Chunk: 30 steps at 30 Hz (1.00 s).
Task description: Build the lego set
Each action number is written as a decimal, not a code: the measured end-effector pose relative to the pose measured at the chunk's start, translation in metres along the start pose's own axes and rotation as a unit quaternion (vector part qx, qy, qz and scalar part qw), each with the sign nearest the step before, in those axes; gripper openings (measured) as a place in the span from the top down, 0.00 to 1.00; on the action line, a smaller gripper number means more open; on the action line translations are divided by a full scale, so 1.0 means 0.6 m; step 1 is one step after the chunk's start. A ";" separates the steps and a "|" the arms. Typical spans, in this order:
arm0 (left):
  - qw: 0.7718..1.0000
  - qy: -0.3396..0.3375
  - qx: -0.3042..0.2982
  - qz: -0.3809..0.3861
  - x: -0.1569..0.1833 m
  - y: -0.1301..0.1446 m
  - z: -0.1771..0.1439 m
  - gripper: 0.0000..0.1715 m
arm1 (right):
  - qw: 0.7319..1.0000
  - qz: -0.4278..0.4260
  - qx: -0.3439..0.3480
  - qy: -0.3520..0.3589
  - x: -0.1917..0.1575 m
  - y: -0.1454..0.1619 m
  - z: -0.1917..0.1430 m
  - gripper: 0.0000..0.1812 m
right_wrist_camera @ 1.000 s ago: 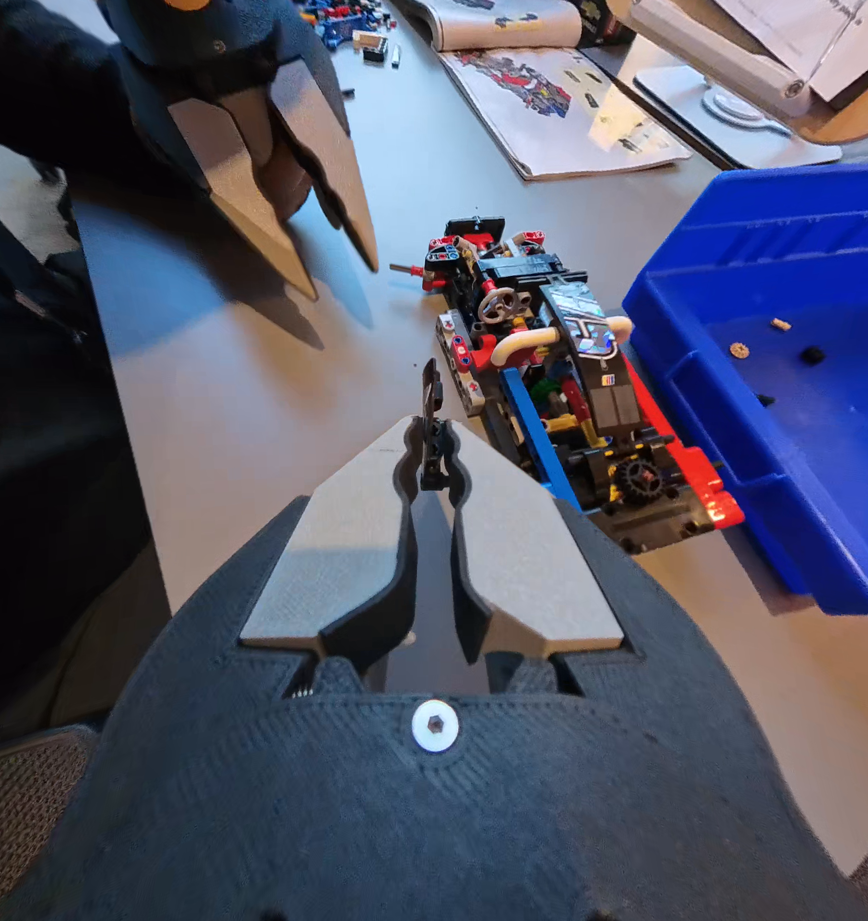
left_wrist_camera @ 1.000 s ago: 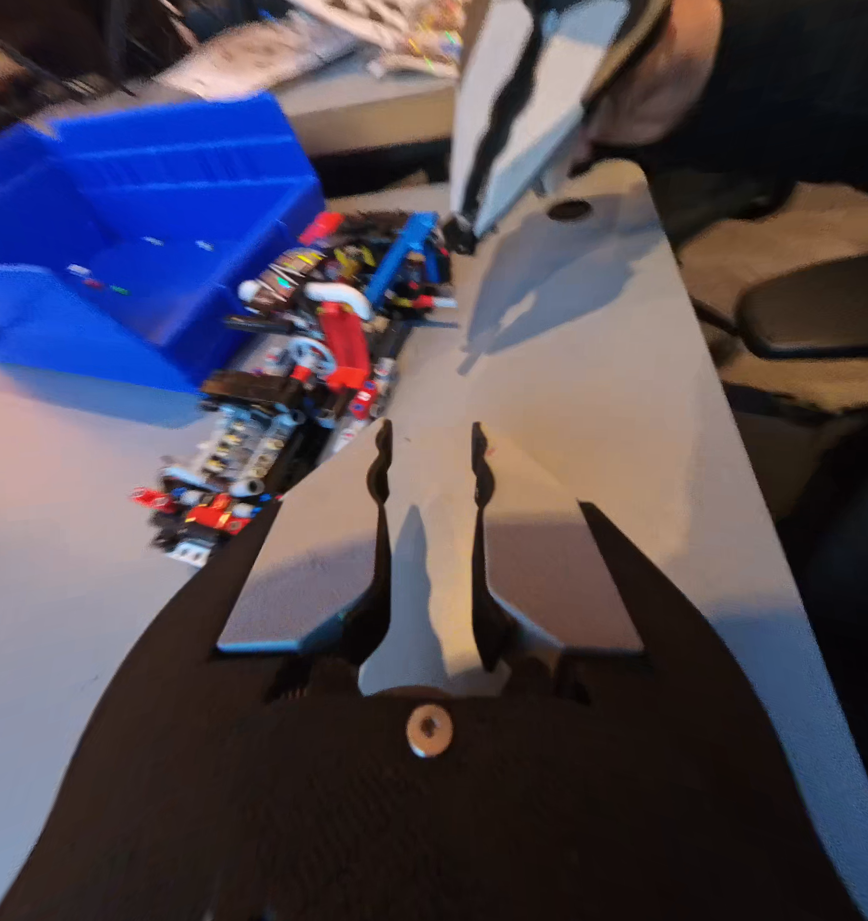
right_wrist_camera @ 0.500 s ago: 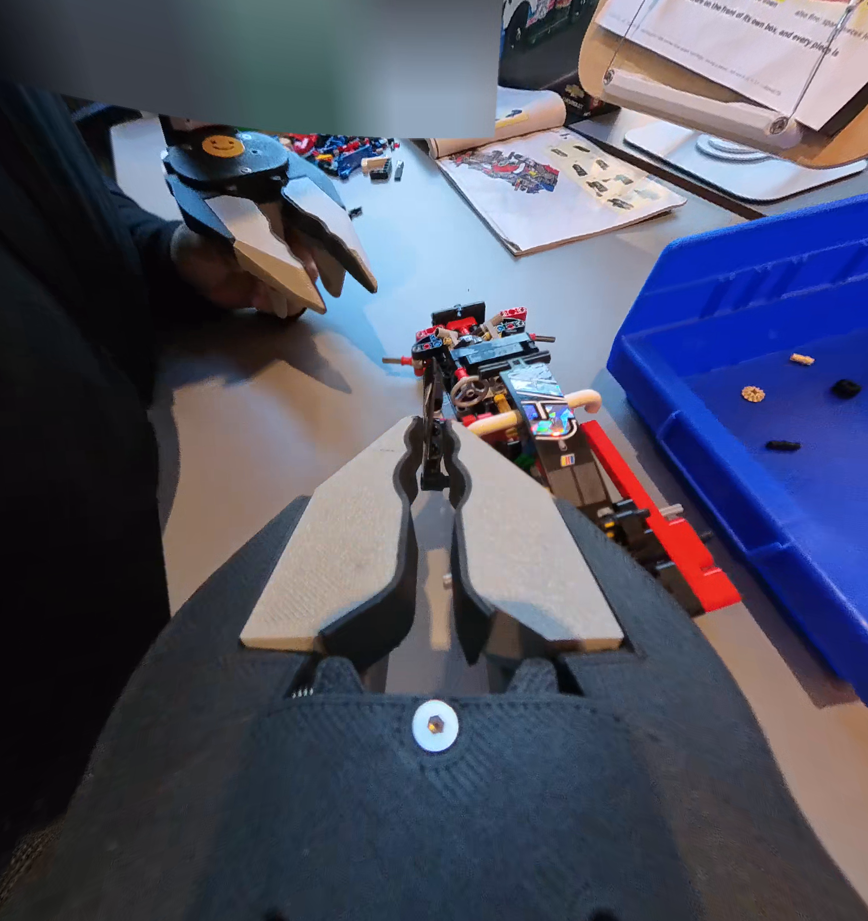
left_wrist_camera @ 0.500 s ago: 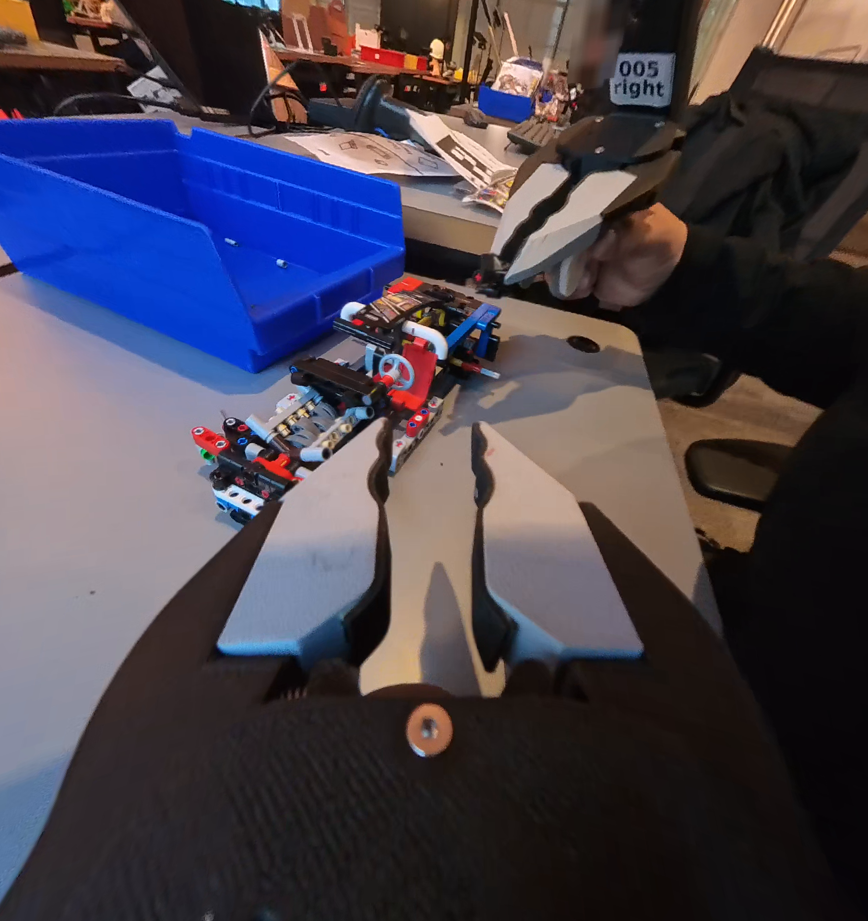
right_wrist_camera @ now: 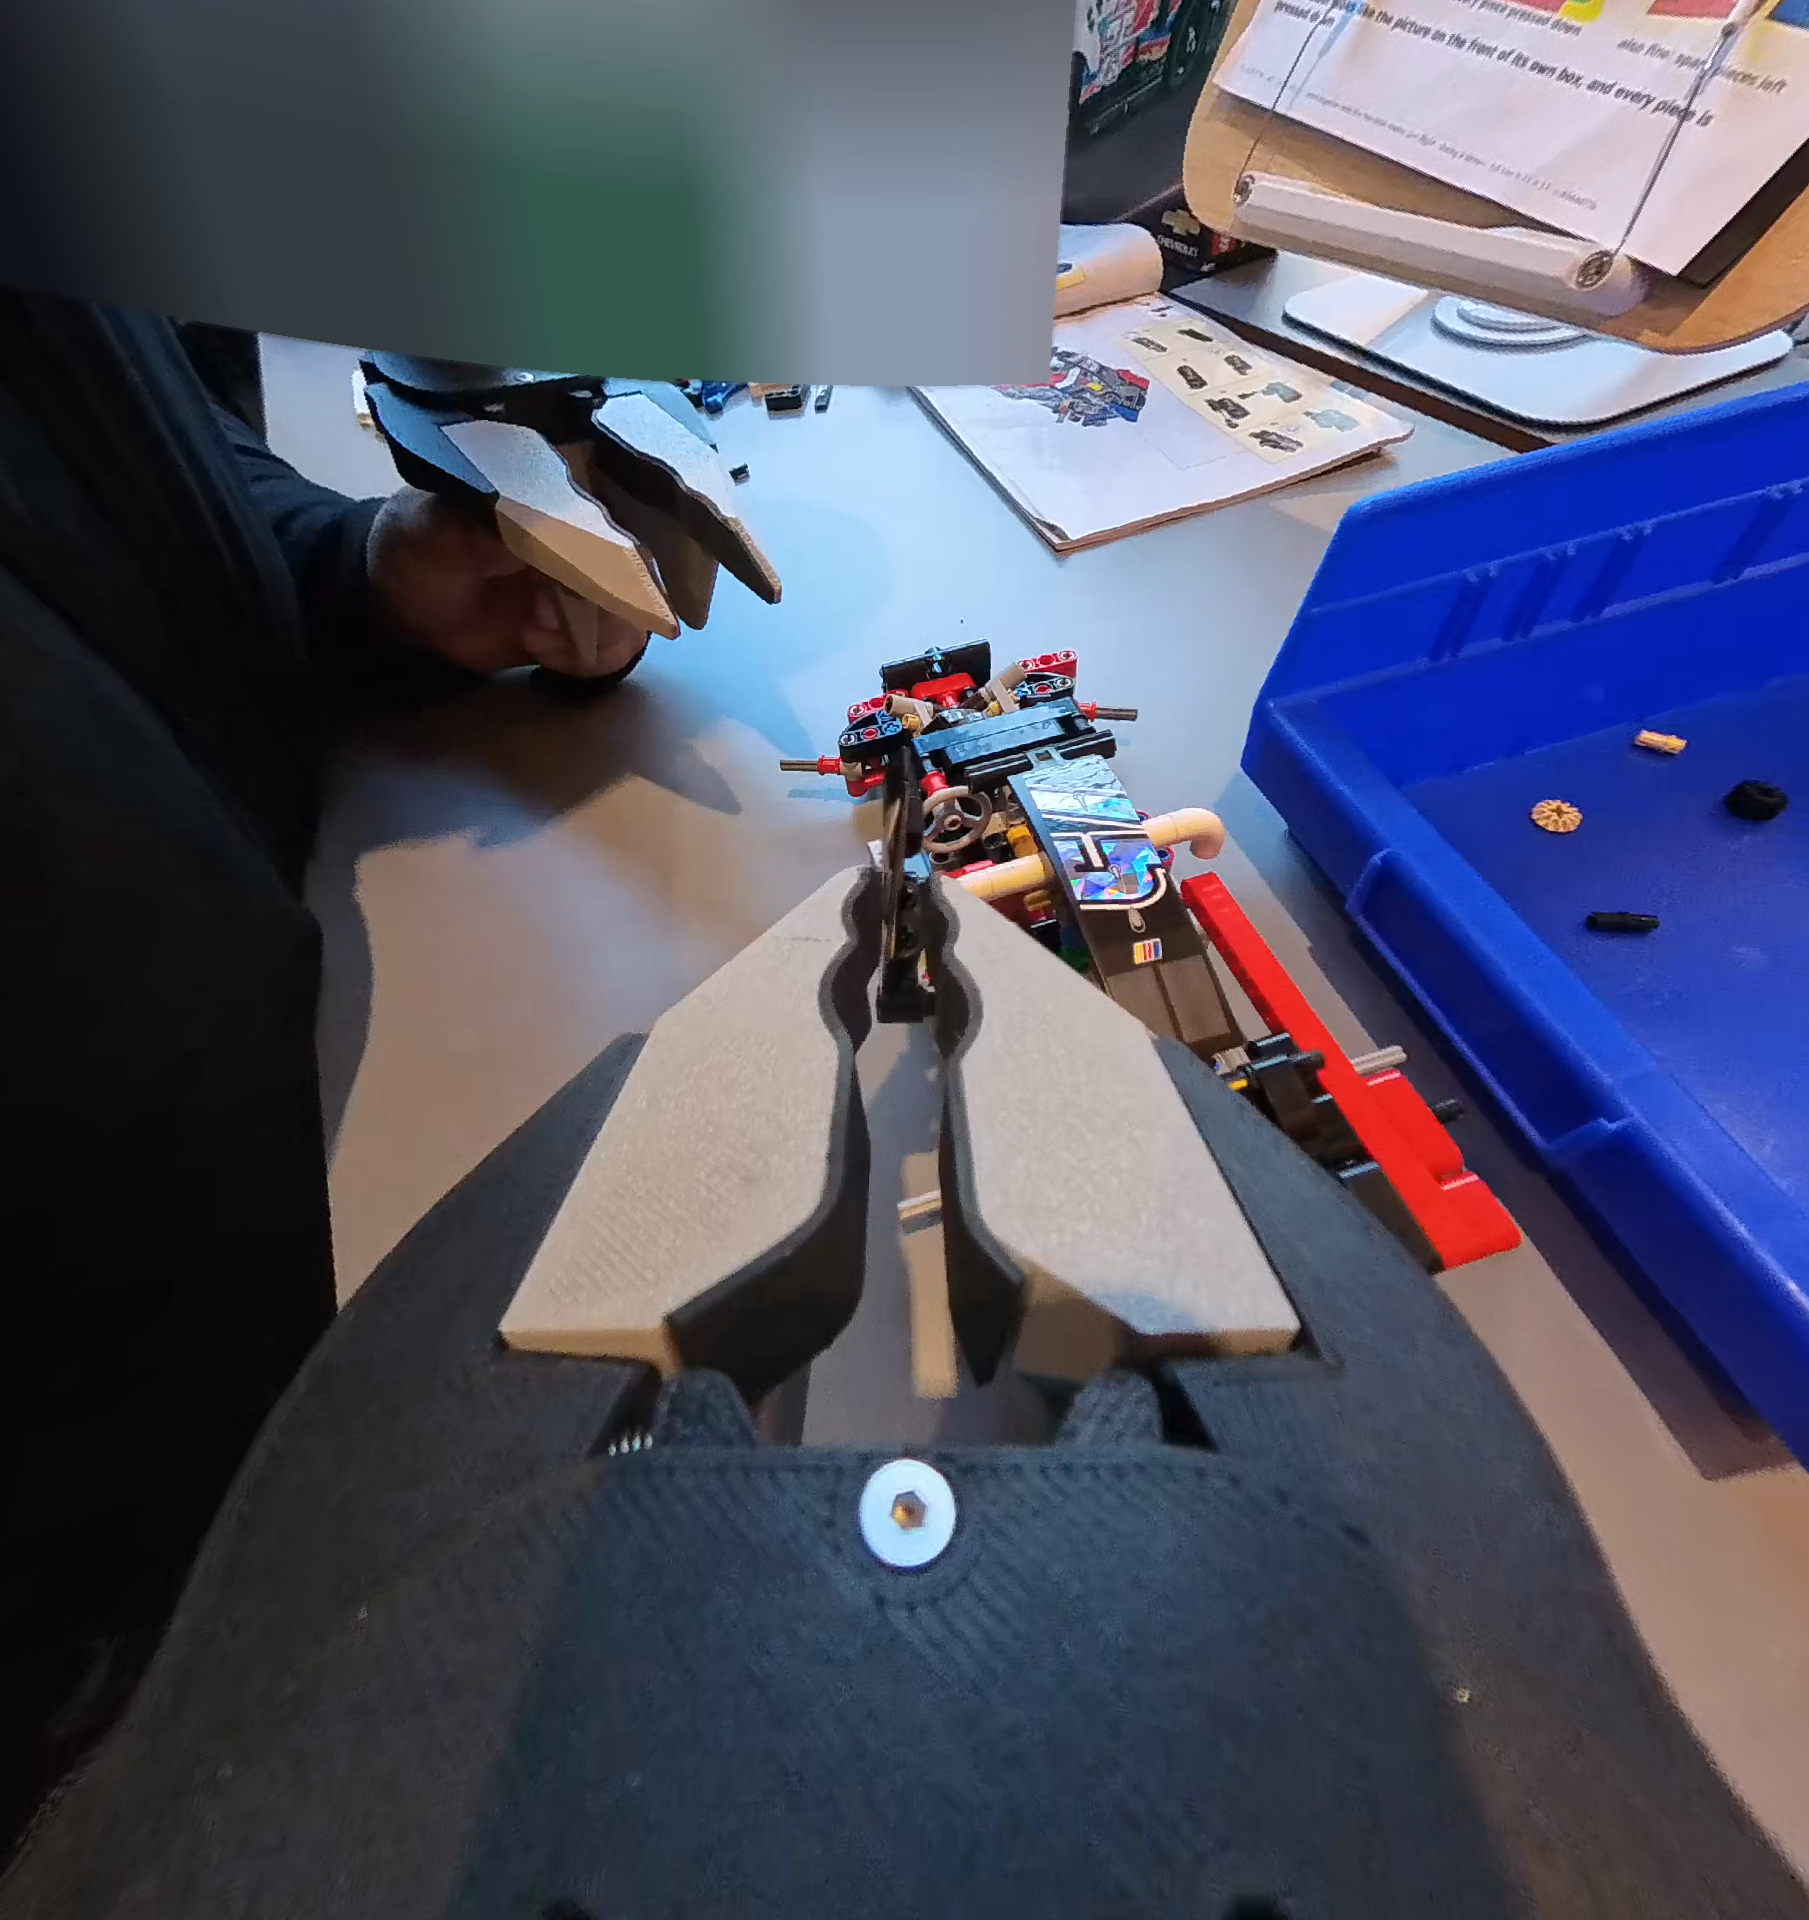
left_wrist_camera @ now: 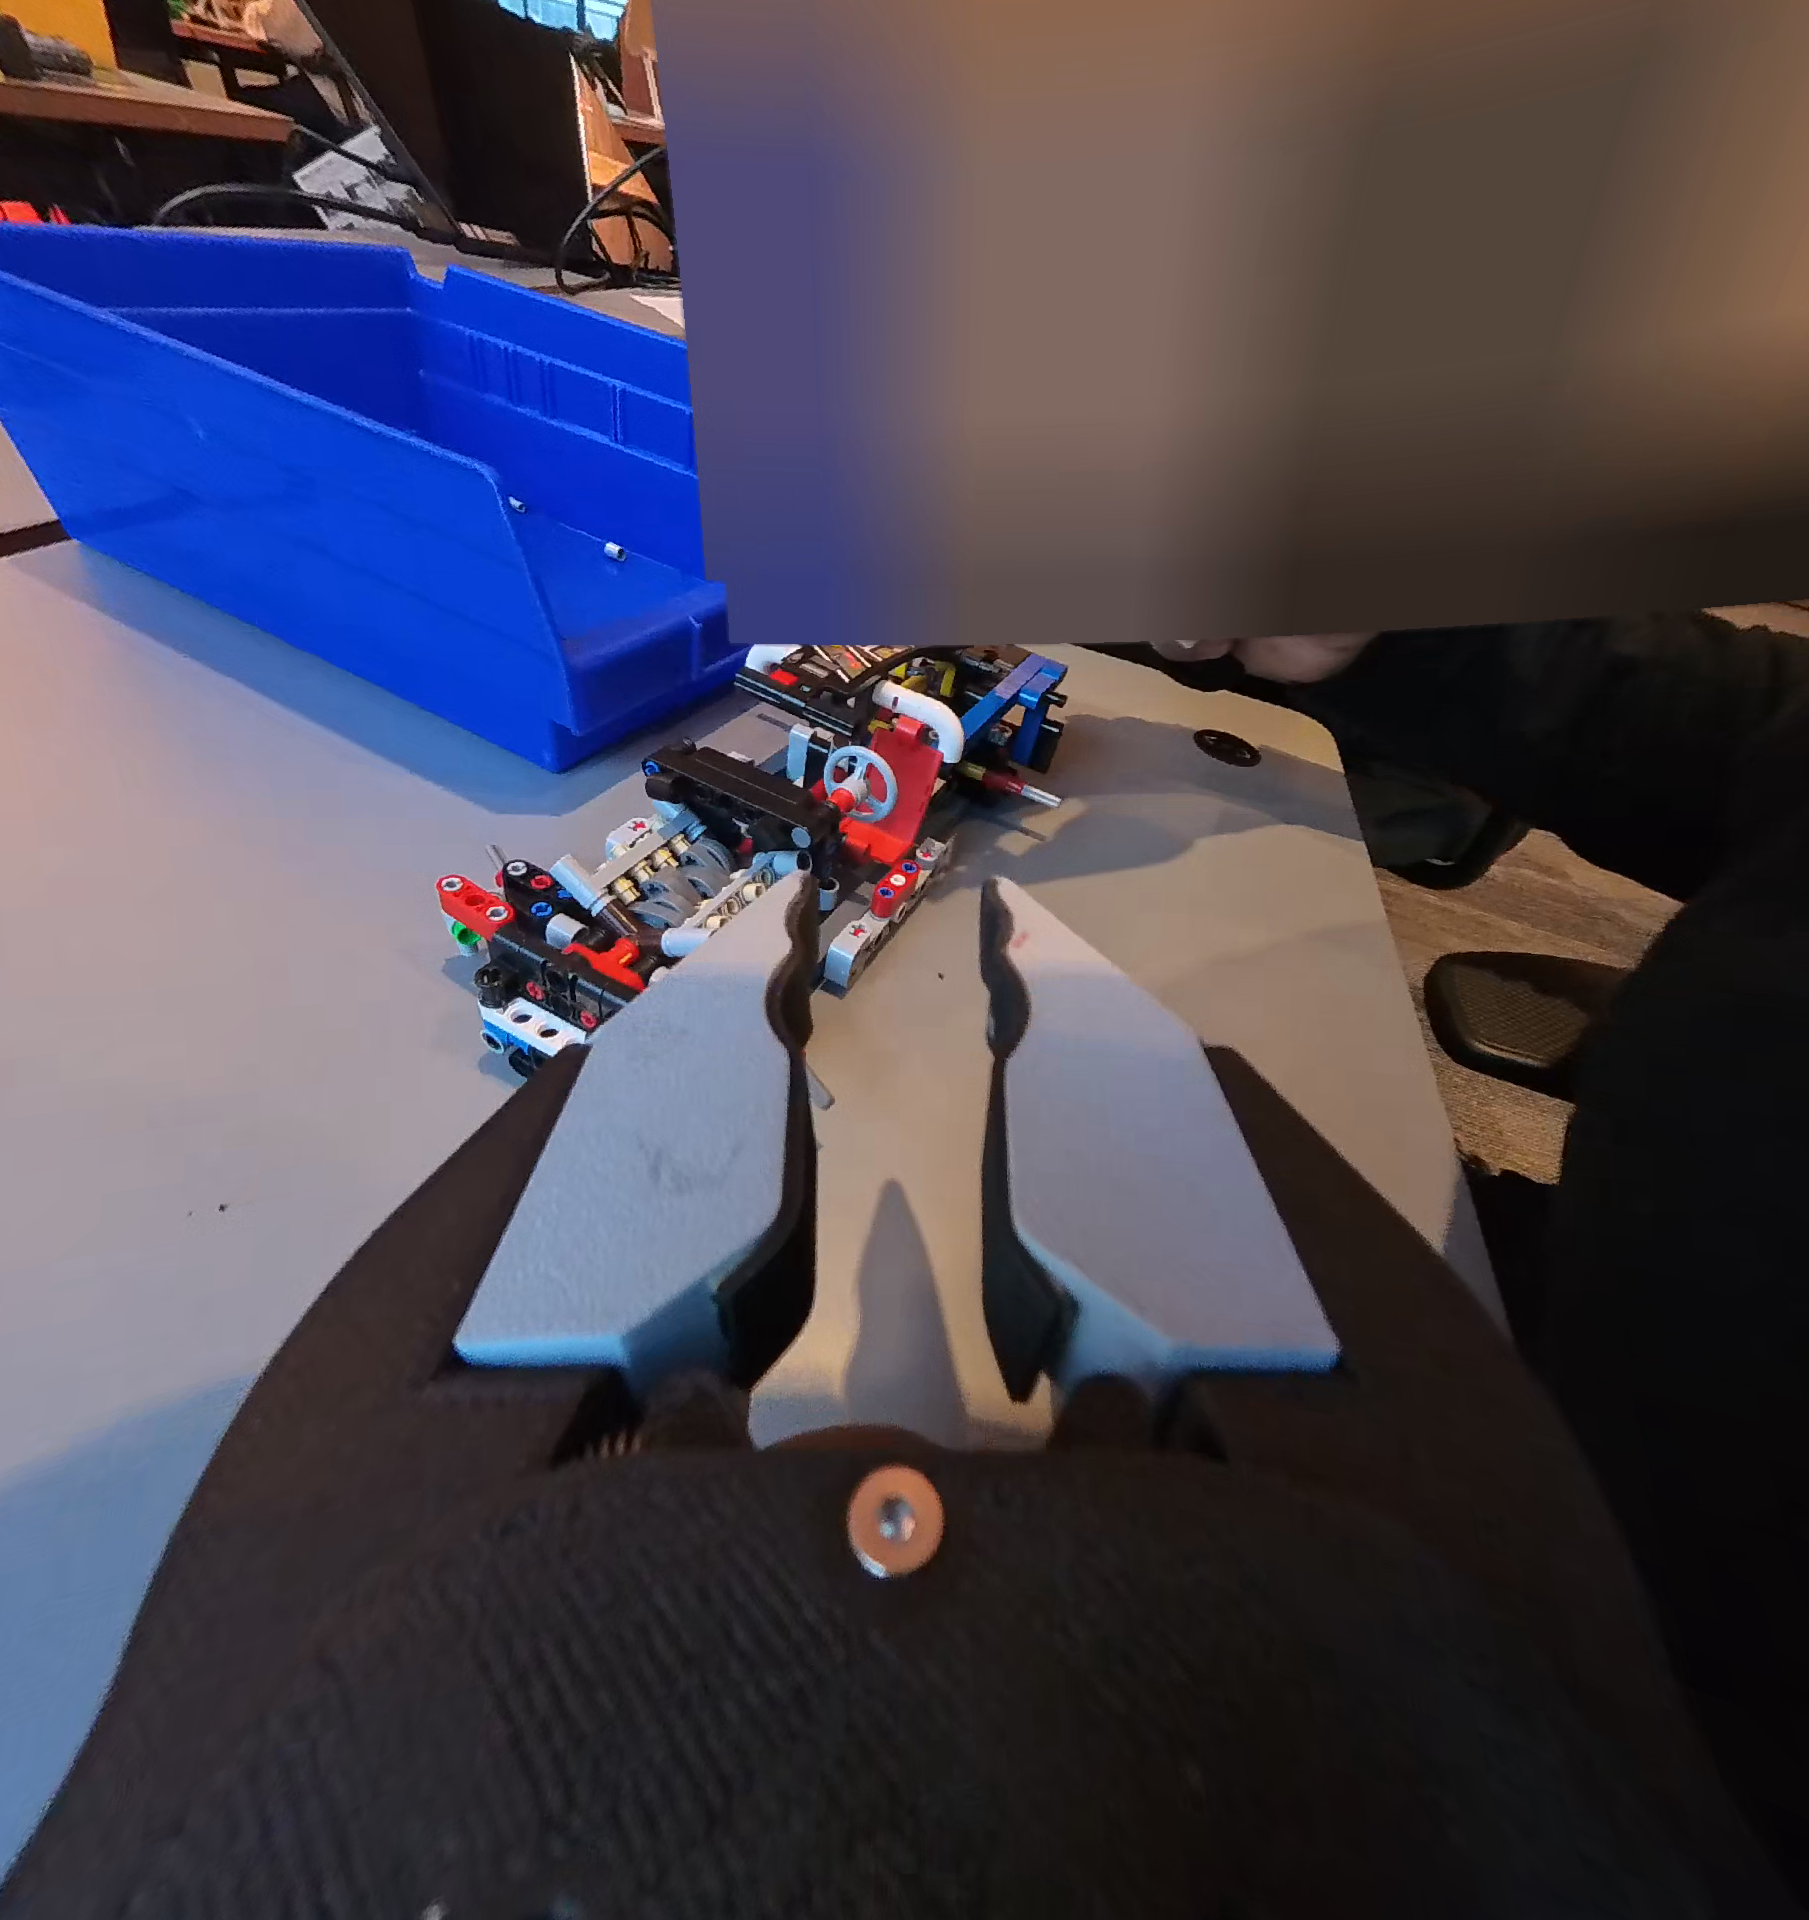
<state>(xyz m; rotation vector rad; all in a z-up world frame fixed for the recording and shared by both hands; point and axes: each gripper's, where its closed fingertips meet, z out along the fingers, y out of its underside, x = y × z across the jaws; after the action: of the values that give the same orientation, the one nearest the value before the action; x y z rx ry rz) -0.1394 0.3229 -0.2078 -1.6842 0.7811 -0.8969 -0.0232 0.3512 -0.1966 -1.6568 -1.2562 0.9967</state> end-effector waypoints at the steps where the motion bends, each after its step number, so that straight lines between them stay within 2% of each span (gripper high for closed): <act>1: 1.000 -0.001 0.000 0.002 0.000 0.000 0.000 0.84 | 1.000 0.001 0.003 0.000 -0.001 -0.002 -0.001 0.98; 9: 1.000 0.012 0.002 -0.004 0.009 -0.001 0.002 0.84 | 0.999 0.018 0.036 0.014 -0.013 -0.007 -0.005 0.98; 15: 1.000 0.007 -0.006 0.027 0.016 0.002 0.009 0.84 | 0.999 0.006 0.005 0.052 -0.024 0.010 -0.014 0.98; 23: 0.996 -0.004 -0.021 0.086 0.026 0.009 0.017 0.86 | 0.997 -0.012 -0.035 0.071 -0.032 0.031 -0.016 0.98; 30: 0.995 0.000 -0.026 0.095 0.029 0.012 0.020 0.86 | 0.999 -0.010 0.005 0.046 -0.051 0.022 -0.012 0.98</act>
<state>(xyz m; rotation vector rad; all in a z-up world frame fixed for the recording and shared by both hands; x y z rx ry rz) -0.1208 0.3122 -0.2135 -1.6236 0.9540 -0.7510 -0.0182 0.3178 -0.2026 -1.6611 -1.2022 0.9023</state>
